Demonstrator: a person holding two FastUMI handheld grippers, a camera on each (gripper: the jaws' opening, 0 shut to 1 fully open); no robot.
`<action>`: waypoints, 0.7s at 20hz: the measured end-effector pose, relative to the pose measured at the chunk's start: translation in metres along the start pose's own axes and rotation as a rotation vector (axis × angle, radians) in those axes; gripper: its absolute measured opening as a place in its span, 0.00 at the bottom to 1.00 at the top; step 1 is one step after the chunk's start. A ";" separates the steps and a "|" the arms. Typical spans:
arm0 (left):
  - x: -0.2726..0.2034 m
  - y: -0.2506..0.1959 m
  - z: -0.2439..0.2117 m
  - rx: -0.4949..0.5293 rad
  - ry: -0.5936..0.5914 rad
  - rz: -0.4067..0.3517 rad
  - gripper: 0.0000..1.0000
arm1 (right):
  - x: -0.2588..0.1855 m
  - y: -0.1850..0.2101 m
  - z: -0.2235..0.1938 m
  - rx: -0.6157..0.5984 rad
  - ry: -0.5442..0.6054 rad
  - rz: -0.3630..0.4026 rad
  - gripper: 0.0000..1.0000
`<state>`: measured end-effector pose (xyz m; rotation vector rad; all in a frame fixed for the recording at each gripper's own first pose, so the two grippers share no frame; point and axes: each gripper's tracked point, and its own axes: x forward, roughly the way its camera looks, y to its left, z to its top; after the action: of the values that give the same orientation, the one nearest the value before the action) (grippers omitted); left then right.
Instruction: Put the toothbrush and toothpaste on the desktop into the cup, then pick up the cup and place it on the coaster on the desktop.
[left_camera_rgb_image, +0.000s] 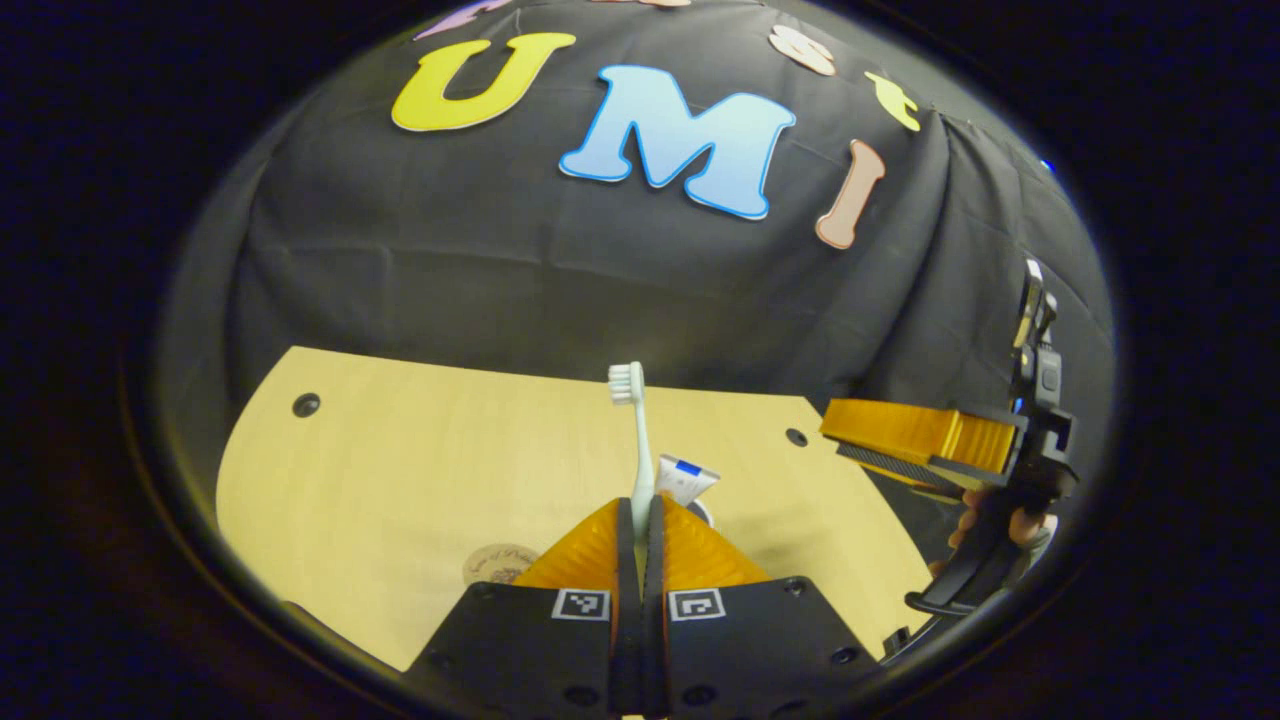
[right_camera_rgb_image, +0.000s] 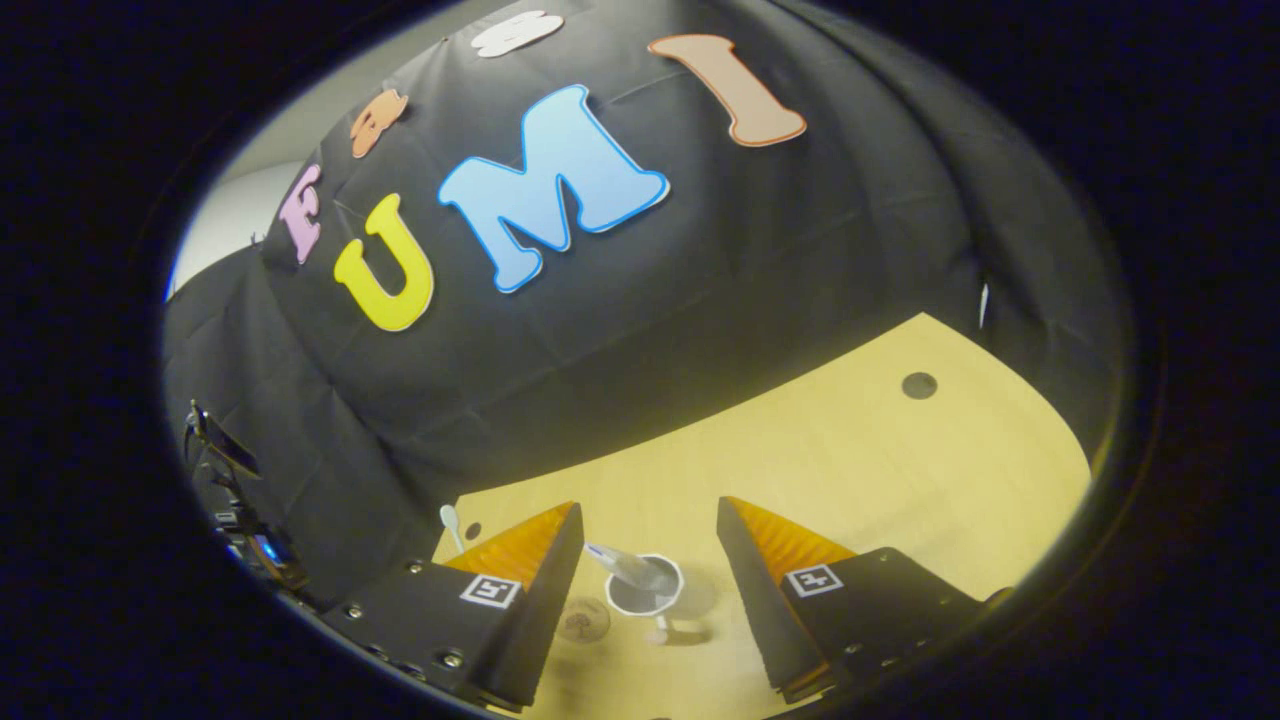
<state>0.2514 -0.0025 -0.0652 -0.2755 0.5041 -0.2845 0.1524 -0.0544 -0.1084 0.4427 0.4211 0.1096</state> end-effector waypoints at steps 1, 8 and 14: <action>0.011 -0.001 0.006 -0.013 -0.027 -0.014 0.07 | -0.010 -0.011 0.000 0.013 -0.005 -0.016 0.81; 0.067 0.008 0.025 -0.185 -0.128 0.004 0.07 | -0.063 -0.086 0.000 0.110 -0.026 -0.133 0.81; 0.106 0.020 0.020 -0.246 -0.167 0.090 0.07 | -0.092 -0.139 0.005 0.132 -0.015 -0.213 0.81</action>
<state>0.3541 -0.0151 -0.1008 -0.5103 0.3846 -0.1098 0.0729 -0.1989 -0.1310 0.5253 0.4594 -0.1288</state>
